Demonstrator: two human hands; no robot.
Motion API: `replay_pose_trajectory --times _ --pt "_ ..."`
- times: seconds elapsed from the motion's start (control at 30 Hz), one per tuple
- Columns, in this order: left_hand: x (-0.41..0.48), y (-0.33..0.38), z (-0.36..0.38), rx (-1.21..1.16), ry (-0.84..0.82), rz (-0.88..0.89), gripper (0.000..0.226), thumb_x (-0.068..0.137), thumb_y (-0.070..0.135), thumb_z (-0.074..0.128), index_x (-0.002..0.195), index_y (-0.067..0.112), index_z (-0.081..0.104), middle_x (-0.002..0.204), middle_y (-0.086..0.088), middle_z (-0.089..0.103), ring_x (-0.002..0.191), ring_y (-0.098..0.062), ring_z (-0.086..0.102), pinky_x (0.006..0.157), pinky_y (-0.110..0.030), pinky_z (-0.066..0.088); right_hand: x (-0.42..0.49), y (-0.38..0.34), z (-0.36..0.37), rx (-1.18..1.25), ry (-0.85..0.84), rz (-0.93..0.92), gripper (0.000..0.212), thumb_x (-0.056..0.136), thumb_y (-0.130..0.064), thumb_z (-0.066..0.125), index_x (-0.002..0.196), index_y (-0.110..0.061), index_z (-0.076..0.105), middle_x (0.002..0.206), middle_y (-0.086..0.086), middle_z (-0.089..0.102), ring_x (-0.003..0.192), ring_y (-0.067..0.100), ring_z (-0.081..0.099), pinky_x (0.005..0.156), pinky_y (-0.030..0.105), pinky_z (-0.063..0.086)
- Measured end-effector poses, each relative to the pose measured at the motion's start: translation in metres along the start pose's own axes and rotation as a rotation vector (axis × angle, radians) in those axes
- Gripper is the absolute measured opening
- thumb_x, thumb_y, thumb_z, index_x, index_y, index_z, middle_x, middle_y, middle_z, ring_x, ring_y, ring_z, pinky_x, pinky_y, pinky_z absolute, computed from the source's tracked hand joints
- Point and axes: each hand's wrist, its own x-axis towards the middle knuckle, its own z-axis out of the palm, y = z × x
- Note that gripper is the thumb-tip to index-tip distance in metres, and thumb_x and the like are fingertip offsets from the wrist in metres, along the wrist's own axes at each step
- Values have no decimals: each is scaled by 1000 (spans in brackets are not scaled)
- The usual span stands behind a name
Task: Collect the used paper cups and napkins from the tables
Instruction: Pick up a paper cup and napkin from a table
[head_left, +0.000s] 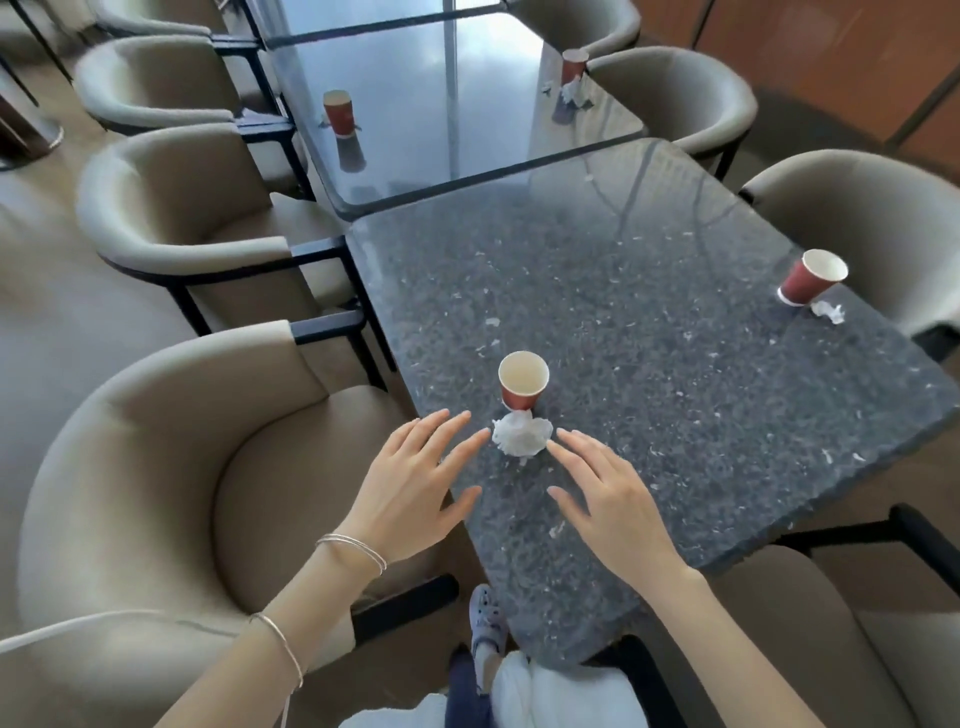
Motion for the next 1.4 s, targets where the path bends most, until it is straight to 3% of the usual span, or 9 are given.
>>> replay_pose_trajectory --times 0.33,0.77,0.93,1.03,1.17,1.27,1.4 --pt "101 -40 50 -66 -24 79 57 84 44 57 135 20 45 141 -6 44 129 -28 42 104 -42 36 36 53 65 23 -62 71 48 81 -17 71 126 -9 56 131 6 55 121 22 52 98 40 46" --pt "178 -50 125 -159 -148 201 71 86 46 55 144 16 27 152 -2 26 140 -22 21 111 -34 22 58 76 149 40 -90 72 41 82 -16 69 122 -9 59 130 7 57 121 27 51 98 40 46" --pt "184 -52 124 -225 -82 157 63 84 38 63 133 4 43 136 -14 47 123 -33 43 96 -43 44 48 90 149 27 -124 106 33 86 -18 65 117 -6 62 127 7 59 122 25 51 98 41 45" --pt "183 -56 120 -207 -75 142 68 77 37 71 132 5 45 126 -17 52 112 -36 47 92 -43 46 46 97 143 -1 -132 168 31 87 -18 64 116 -7 64 126 5 60 124 24 49 98 41 46" --pt "165 -64 112 -187 -123 120 77 71 36 76 134 8 43 122 -16 50 109 -35 46 83 -42 49 54 98 133 11 -78 216 18 84 -16 68 99 -8 68 116 7 65 120 25 52 91 40 48" --pt "145 -66 105 -182 -161 110 76 68 34 77 132 9 45 121 -16 50 108 -36 46 74 -41 53 63 96 128 48 -49 151 32 80 -9 71 111 -7 63 117 8 63 116 25 55 90 39 50" --pt "120 -58 102 -211 -182 99 69 69 30 76 129 8 48 126 -18 49 113 -37 47 68 -39 56 71 97 129 109 -155 -22 42 82 -3 66 124 -6 56 131 9 55 126 25 46 99 36 43"
